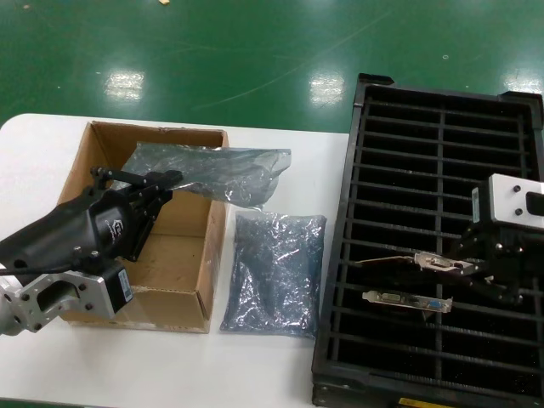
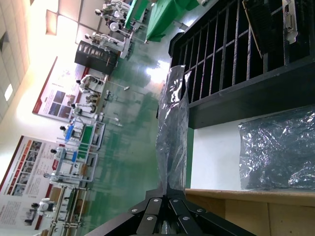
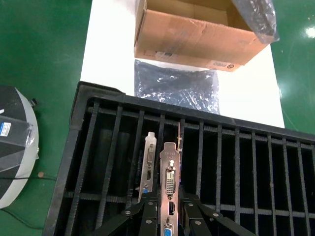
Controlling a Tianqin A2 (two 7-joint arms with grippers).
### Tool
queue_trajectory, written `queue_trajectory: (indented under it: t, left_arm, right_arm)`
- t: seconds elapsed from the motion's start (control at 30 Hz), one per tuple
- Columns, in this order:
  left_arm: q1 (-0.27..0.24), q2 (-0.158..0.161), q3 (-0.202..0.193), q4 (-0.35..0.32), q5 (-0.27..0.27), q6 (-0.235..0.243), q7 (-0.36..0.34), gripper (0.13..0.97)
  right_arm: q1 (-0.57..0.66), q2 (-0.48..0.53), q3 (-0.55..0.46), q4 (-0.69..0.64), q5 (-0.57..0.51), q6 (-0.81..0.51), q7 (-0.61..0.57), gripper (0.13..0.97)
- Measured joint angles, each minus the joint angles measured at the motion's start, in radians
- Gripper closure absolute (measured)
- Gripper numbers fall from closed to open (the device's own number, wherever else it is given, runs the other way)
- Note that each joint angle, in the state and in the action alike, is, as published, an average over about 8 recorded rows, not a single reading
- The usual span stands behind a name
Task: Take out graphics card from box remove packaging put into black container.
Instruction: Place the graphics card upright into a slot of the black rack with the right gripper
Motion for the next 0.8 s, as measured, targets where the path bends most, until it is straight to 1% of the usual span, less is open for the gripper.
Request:
queue_trajectory:
  t: [0.4,0.8]
  left_arm:
    - [0.000,0.000,0.000,0.000,0.000,0.000,0.000,0.957]
    - [0.000,0.000,0.000,0.000,0.000,0.000,0.000,0.957]
  right_arm:
    - [0.005,-0.003,-0.027,-0.016,-0.046,-0.005,-0.014,0.905]
    - [0.024,-0.042,-0.067,-0.016,-0.096,-0.018,-0.013,0.905]
